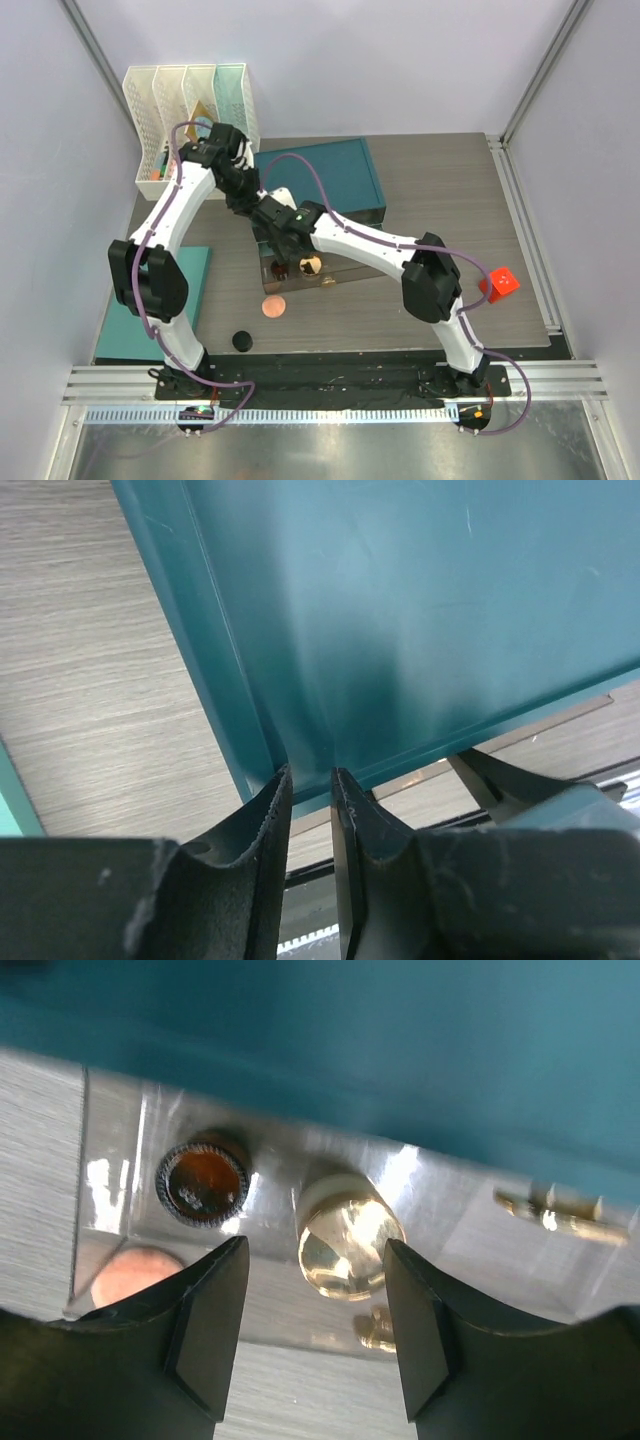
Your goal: Organize the makeup
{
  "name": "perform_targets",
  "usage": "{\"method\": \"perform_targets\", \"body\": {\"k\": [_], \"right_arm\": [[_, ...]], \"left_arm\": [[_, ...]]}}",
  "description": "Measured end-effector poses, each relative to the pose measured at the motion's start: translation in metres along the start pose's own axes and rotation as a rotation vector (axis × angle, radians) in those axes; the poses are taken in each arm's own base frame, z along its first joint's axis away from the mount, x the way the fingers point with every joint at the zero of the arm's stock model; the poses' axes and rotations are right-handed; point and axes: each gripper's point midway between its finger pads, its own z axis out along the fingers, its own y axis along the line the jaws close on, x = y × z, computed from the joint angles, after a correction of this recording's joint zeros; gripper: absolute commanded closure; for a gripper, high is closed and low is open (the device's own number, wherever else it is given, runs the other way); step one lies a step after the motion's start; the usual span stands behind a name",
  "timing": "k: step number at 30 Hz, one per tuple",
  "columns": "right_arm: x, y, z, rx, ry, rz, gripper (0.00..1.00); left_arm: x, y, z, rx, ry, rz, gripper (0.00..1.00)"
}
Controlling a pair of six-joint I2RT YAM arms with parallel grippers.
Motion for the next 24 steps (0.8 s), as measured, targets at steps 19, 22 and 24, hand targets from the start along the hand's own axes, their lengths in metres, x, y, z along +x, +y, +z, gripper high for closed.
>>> {"method": "perform_targets", "body": {"k": [19,22,24], "right_arm": [[-0.024,-0.021,0.001,-0.082,-0.045,0.006,0.38],[-0.028,-0.018,-0.022,-0.131,-0.088,-0.010,0.37],[-0.036,-0.019,-0.047,-0.165,-0.139,-0.013,0.37]], "left_arm": [[-0.014,-0.009,0.000,-0.002,-0.067,0.012,0.53],[-0.014,-0.009,-0.001,-0.004,-0.069,0.015,0.53],[-0.014,-0.009,-0.001,-0.003,-0.070,0.016,0.51]]}}
